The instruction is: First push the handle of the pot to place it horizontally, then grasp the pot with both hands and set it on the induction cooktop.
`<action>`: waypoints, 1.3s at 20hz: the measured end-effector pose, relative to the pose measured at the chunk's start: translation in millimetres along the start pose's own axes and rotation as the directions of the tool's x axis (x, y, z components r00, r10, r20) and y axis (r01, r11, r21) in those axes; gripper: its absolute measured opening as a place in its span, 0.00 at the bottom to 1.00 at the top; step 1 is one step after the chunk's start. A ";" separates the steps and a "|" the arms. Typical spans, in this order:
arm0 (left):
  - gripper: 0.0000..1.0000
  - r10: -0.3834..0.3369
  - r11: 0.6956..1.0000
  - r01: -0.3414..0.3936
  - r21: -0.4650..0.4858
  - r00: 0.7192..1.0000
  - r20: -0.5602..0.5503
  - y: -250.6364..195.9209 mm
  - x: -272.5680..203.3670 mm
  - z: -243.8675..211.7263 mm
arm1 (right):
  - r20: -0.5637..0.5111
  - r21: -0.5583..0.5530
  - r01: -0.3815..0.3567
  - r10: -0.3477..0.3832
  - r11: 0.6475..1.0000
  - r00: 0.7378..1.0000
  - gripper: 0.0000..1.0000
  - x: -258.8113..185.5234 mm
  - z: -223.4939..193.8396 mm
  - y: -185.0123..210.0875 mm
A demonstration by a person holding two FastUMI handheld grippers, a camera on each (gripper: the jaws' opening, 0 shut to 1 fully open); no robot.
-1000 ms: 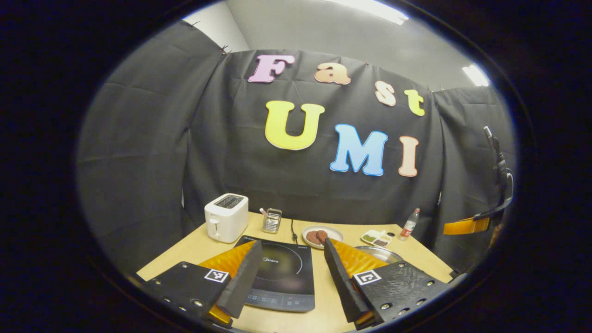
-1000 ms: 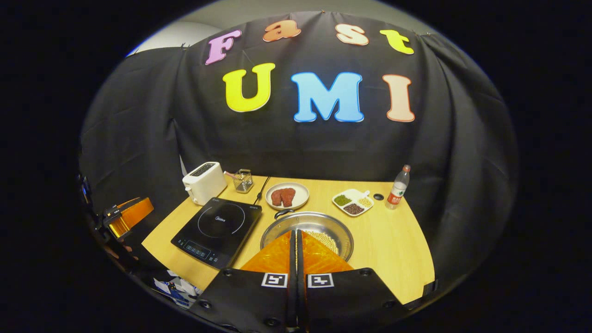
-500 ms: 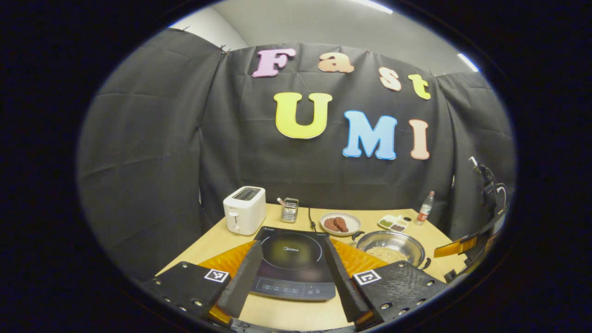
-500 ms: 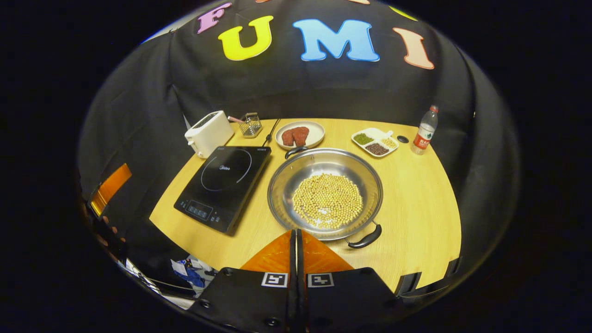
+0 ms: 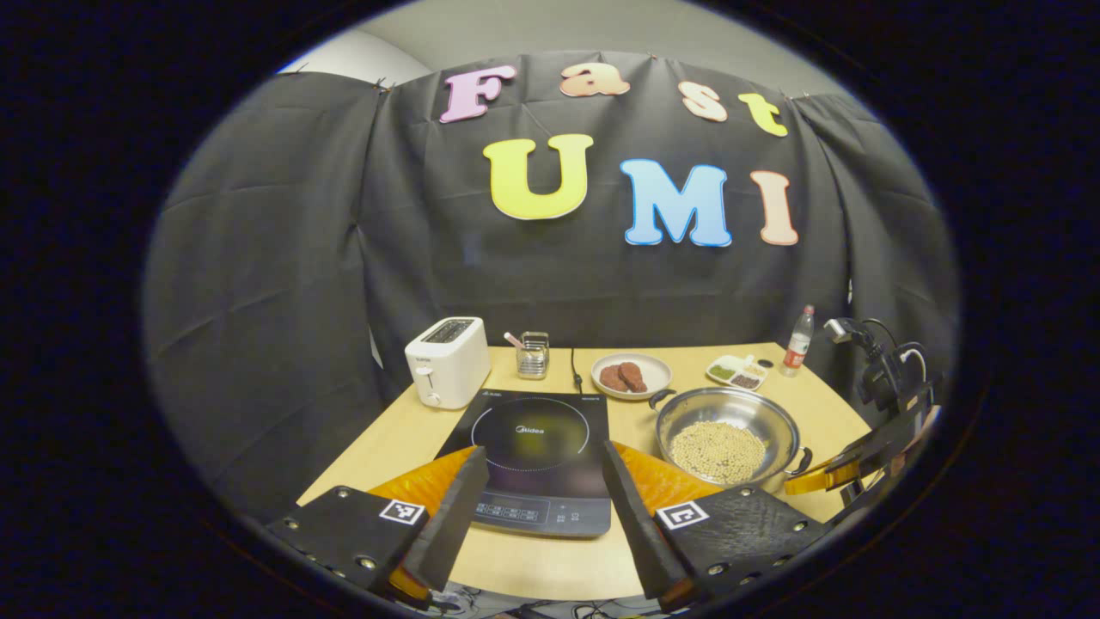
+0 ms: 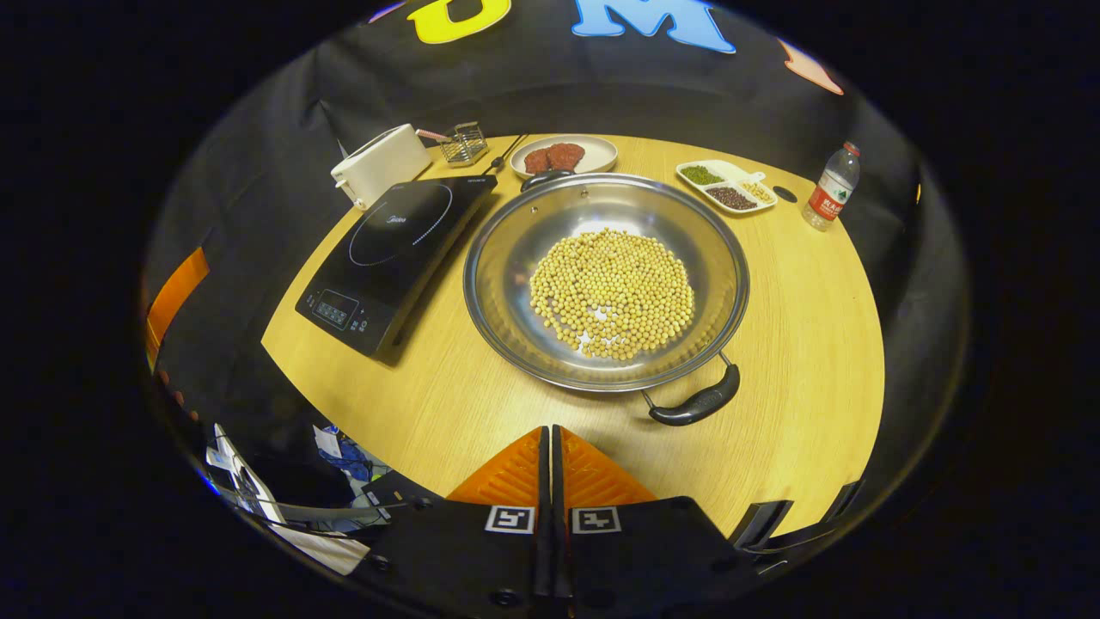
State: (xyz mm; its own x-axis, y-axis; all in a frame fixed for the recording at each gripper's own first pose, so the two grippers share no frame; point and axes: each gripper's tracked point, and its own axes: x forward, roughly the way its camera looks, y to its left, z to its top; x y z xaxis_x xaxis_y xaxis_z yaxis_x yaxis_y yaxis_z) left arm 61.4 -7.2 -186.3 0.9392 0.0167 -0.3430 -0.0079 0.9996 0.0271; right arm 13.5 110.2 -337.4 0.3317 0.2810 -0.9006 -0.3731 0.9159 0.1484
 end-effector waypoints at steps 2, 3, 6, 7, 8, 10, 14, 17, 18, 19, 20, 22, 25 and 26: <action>0.82 -0.010 1.000 0.010 -0.002 1.000 -0.011 -14.6 4.6 3.9 | -0.015 0.007 0.007 -0.007 1.000 1.000 0.02 8.0 -0.6 -11.0; 0.82 -0.015 1.000 0.015 -0.007 1.000 -0.020 -21.4 8.4 2.9 | -0.018 0.018 0.005 -0.005 1.000 1.000 0.02 13.6 -1.2 -14.7; 0.82 -0.032 0.999 0.032 0.008 0.999 -0.034 -39.7 13.5 6.3 | -0.049 0.053 -0.012 0.015 0.999 0.999 0.02 30.6 -4.2 -24.9; 0.82 -0.032 0.999 0.032 0.020 0.999 -0.029 -43.2 14.5 10.2 | -0.060 0.056 -0.005 0.009 0.998 0.998 0.00 33.7 -4.7 -31.4; 0.82 -0.034 0.999 0.035 0.027 0.999 -0.031 -47.3 15.5 13.2 | -0.060 0.060 -0.003 0.007 0.998 0.998 0.02 38.6 -5.1 -35.1; 0.82 -0.049 0.999 0.049 0.009 0.998 -0.044 -57.1 18.9 12.8 | -0.064 0.068 -0.011 0.016 0.998 0.998 0.02 43.9 -5.3 -37.4; 0.82 -0.054 0.999 0.054 -0.008 0.997 -0.054 -72.4 25.9 14.4 | -0.075 0.064 -0.016 0.021 0.998 0.997 0.02 53.8 -4.8 -42.0; 0.82 -0.045 0.999 0.045 -0.010 0.997 -0.054 -76.2 29.1 15.6 | -0.076 0.069 -0.044 0.049 0.997 0.996 0.02 56.5 -1.2 -41.3; 0.82 -0.042 0.999 0.042 -0.008 0.997 -0.057 -76.3 30.0 15.4 | -0.073 0.073 -0.052 0.057 0.996 0.996 0.02 56.9 -0.7 -41.1; 0.82 -0.039 0.999 0.038 -0.006 0.997 -0.059 -75.3 31.8 14.3 | -0.073 0.076 -0.055 0.060 0.996 0.996 0.02 57.0 0.7 -42.7; 0.82 -0.035 0.999 0.034 -0.006 0.997 -0.062 -74.3 32.0 12.4 | -0.070 0.075 -0.051 0.057 0.996 0.996 0.02 57.3 1.2 -45.4; 0.82 -0.026 1.000 0.025 -0.007 0.997 -0.068 -72.8 34.7 12.8 | -0.063 0.074 -0.031 0.036 0.997 0.997 0.02 57.5 1.9 -55.2; 0.82 -0.015 1.000 0.015 -0.002 0.997 -0.076 -74.8 36.8 10.0 | -0.054 0.090 -0.007 0.012 0.996 0.998 0.02 56.4 5.1 -70.9; 0.82 -0.016 1.000 0.016 0.000 0.997 -0.080 -76.8 37.8 8.6 | -0.043 0.103 -0.006 0.010 0.995 0.999 0.02 56.4 7.7 -74.0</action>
State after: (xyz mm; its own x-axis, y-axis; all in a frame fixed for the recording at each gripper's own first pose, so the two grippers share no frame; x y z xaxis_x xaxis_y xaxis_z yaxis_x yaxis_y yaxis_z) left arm 100.5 -83.6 -193.3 0.9086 0.0027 -0.4176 0.0068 0.9998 0.0213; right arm 66.5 60.5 -396.0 0.2901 0.2779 -0.9157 -0.2840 0.9388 0.1950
